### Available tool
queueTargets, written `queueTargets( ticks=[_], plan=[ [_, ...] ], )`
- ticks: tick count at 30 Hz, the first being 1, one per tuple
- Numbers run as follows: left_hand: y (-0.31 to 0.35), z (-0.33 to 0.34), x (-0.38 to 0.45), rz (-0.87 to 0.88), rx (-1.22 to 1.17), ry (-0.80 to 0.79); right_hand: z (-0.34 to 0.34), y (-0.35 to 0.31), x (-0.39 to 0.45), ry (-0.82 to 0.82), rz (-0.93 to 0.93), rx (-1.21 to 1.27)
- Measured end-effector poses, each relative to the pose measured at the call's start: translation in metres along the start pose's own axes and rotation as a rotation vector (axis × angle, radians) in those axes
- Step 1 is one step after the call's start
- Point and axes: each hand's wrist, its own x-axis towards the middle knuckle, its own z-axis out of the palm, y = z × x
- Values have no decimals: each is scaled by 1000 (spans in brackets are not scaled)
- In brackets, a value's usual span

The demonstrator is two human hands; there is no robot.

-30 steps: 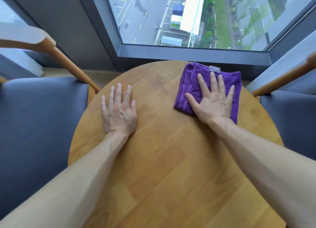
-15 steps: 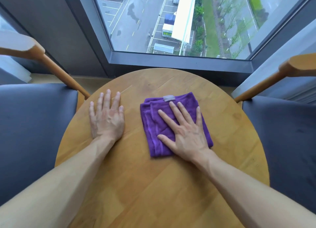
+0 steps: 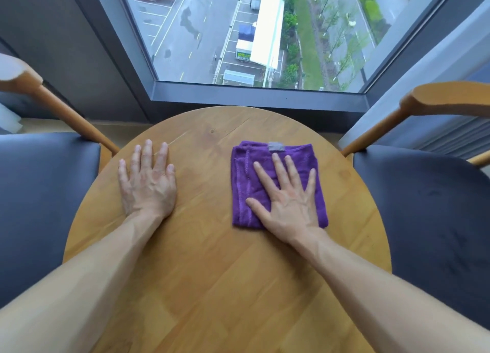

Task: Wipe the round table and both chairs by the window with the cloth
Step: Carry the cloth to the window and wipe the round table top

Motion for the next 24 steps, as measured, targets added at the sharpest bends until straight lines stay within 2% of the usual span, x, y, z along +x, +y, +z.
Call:
queueTargets(
  ticks=[4,8,12,16,19,24],
  plan=[
    [7,-7,-2,-23,25,-46,10,-32,-37,38,-190,6],
    [38,-21,-5,-111,-60,-75,11,-27,-44,27,-207,-6],
    [98,-27,-18,161,-140,-129,2,6,-40,13,-129,-50],
    [126,-27,-24,114,-190,-183,-6,72,-41,18,34,-60],
    [128,-25,-31,192,-110,-208,-11,116,-49,15,163,-23],
    [131,-23,-48,263,-69,-264,-4,110,-74,23,246,-16]
  ],
)
